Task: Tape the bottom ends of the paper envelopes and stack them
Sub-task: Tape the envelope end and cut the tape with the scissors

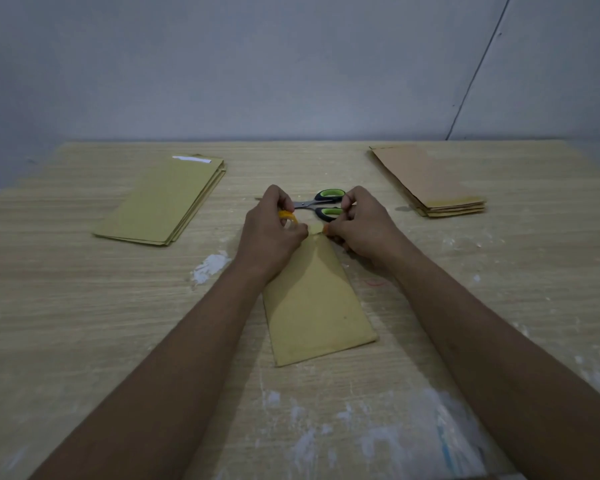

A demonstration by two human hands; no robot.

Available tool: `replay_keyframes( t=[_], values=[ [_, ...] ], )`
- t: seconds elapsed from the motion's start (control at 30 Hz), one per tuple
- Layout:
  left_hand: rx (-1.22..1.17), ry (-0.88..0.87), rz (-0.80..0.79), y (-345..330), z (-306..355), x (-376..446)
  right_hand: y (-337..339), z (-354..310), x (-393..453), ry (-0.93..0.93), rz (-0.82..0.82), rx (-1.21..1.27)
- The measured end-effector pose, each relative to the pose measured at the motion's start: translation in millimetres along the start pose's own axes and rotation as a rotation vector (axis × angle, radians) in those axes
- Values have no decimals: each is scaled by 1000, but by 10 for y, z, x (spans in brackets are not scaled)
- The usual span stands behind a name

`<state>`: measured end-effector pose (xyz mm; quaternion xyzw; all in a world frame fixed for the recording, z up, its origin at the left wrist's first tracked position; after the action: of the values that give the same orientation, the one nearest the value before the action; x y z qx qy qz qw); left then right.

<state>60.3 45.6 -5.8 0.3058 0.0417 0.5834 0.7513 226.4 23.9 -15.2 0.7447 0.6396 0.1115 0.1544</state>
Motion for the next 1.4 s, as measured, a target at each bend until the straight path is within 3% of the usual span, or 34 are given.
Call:
replay_keyframes(
  t=[0.63,0.8,0.9,1.0,1.1,1.4],
  values=[
    [49,20,-37,-37,0,-1,-60,-151,-92,94,90,-254],
    [45,12,-32,-33,-4,-2,68,-126,-145,113,255,-316],
    [66,13,-30,-36,-2,-3,116,-173,-174,287,332,-262],
    [74,14,-33,-33,-14,-10,-48,-269,-247,461,200,-380],
    [69,-8,-30,-17,-24,-18,-220,-266,-306,486,50,-570],
    [-144,28,27,141,-119,16,-309,-297,-340,431,30,-834]
  ],
)
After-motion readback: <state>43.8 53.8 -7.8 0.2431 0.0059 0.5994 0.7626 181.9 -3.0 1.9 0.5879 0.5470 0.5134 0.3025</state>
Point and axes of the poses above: each hand's wrist, its own x-axis towards the middle knuckle, its own y-axis out of the back of the hand, z = x × y, the point moved 5 cm from there along x, towards the middle knuckle, and after that the axes turned 8 degrees about -z, right-handed, at the moved point
